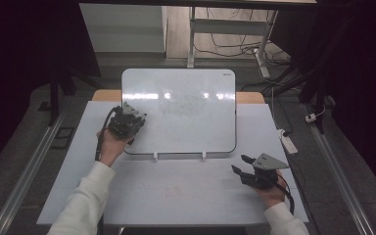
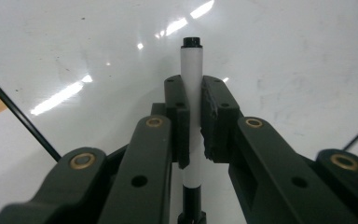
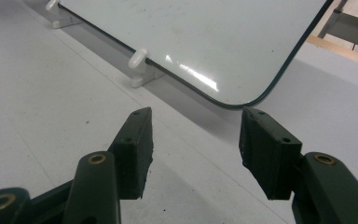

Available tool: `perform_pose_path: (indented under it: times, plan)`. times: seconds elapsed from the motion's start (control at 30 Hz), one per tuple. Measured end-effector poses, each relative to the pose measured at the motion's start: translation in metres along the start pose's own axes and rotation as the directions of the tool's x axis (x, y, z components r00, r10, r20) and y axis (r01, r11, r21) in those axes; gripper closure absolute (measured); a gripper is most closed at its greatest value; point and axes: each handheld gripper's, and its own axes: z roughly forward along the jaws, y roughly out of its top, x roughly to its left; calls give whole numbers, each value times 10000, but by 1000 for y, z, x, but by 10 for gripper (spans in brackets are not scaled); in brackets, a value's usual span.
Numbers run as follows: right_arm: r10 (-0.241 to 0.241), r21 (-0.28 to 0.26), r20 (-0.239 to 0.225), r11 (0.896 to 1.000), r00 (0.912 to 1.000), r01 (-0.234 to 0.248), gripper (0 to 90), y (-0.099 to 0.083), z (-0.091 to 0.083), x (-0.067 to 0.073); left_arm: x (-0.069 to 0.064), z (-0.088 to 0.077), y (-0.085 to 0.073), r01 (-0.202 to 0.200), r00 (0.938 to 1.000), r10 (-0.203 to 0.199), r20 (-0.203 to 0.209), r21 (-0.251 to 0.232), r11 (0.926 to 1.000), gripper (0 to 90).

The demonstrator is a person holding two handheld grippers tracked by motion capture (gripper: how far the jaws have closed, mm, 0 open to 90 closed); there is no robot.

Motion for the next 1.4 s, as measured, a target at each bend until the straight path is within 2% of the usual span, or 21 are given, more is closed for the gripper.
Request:
perform_pose_path:
  times: [0.13, 0.53, 0.87, 0.97, 1.13, 1.4]
  plan:
    - [-69, 65, 42, 10000, 10000, 69, 443, -1, 1, 0, -1, 5, 0, -42, 10000, 42, -63, 96, 9999, 802]
    - [-145, 161, 25, 9998, 9999, 144, 442, -1, 2, 0, -5, 7, 2, -311, 9992, 306, -252, -178, 9994, 788]
    - [-156, 208, 17, 9997, 9999, 156, 440, -2, 2, 1, -5, 2, 1, -343, 9992, 332, -223, -530, 9980, 674]
    - [-145, 189, 29, 9997, 9999, 145, 438, -2, 2, 0, -6, -5, 1, -289, 9996, 283, -84, -801, 9964, 594]
    - [-154, 178, -12, 9997, 9999, 154, 433, -2, 2, 0, -7, -22, -4, -124, 9991, 179, 376, -1412, 9899, 480]
    - [33, 97, -122, 9999, 9999, -32, 418, -2, 1, -3, -9, -53, -35, 409, 9919, -170, 1262, -1895, 9810, 357]
